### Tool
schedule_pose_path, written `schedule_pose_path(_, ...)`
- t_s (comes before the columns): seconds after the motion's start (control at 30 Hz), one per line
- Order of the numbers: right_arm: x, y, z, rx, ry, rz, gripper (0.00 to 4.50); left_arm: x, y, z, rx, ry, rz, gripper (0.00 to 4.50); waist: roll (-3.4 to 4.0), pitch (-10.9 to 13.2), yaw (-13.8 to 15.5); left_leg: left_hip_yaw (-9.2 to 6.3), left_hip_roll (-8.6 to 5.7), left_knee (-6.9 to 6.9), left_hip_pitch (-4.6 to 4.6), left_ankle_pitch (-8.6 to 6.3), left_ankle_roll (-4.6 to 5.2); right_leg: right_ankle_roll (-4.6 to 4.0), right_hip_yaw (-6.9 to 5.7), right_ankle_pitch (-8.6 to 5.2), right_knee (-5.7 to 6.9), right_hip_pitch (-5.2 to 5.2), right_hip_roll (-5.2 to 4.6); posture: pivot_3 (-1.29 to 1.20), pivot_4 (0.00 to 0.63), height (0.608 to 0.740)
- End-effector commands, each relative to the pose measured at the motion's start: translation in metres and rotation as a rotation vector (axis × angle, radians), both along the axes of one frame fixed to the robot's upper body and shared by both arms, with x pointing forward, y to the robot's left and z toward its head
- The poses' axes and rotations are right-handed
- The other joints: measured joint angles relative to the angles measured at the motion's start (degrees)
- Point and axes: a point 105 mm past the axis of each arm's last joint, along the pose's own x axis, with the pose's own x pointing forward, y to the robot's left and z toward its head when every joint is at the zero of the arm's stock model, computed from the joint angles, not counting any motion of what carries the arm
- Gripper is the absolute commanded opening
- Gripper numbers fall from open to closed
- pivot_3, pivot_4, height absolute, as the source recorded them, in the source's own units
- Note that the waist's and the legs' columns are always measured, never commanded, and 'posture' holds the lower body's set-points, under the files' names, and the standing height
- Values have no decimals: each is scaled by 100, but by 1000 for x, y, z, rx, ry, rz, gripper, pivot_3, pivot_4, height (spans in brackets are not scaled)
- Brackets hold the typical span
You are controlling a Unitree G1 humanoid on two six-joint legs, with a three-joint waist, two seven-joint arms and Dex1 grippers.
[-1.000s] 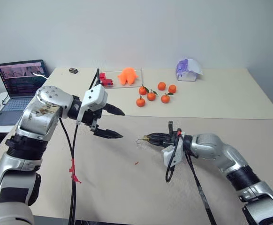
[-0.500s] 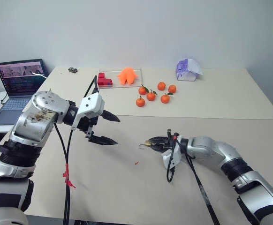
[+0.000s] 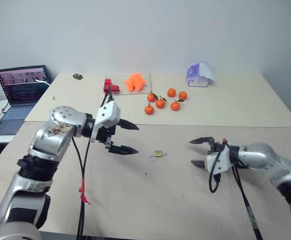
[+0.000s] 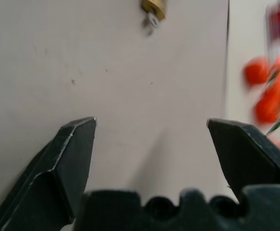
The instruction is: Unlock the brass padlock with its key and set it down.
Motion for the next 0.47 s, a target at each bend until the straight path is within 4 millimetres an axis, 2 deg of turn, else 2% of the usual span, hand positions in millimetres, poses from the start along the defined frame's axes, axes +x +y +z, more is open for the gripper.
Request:
schedule_pose_path(0.03, -6, 13, 61, 352, 294, -101, 4433, 13, 7, 10, -31, -123, 117, 4500, 4, 1, -8, 0, -4, -1, 6, -3, 4, 0, 1, 0, -1, 4, -3, 0, 150, 702)
schedule_pose_path(0.1, -7, 15, 82, 446, 306, -122, 4433, 10, 7, 7, -53, -118, 136, 4500, 4, 0, -2, -1, -3, -8, 15, -7, 11, 1, -1, -1, -6, 12, -5, 0, 150, 702)
schedule_pose_path(0.17, -8, 15, 93, 496, 315, -155, 4433, 9, 8, 5, -65, -124, 162, 4500, 5, 0, 17, -1, -4, -8, 13, -17, 27, 5, -4, -3, -8, 11, -5, 0, 150, 702)
schedule_pose_path(0.23, -17, 17, 96, 474, 335, -147, 4433, 14, 10, 4, -93, -135, 233, 4500, 6, 0, 51, -5, -3, -7, -3, -21, 34, 11, -12, -7, -14, 4, -5, 0, 150, 702)
schedule_pose_path(0.37, -19, 15, 99, 472, 316, -182, 4433, -1, 12, 8, -164, -74, 247, 4500, 9, -2, 95, -10, -2, -4, -28, -21, 35, 11, -18, -6, -44, -7, -5, 0, 150, 702)
schedule_pose_path(0.47, -23, 16, 93, 470, 374, -184, 4433, -13, 16, -2, -93, -35, 198, 4500, 8, -2, 121, -10, -5, 1, -30, -21, 34, 12, -19, -7, -55, -13, -9, 0, 150, 702)
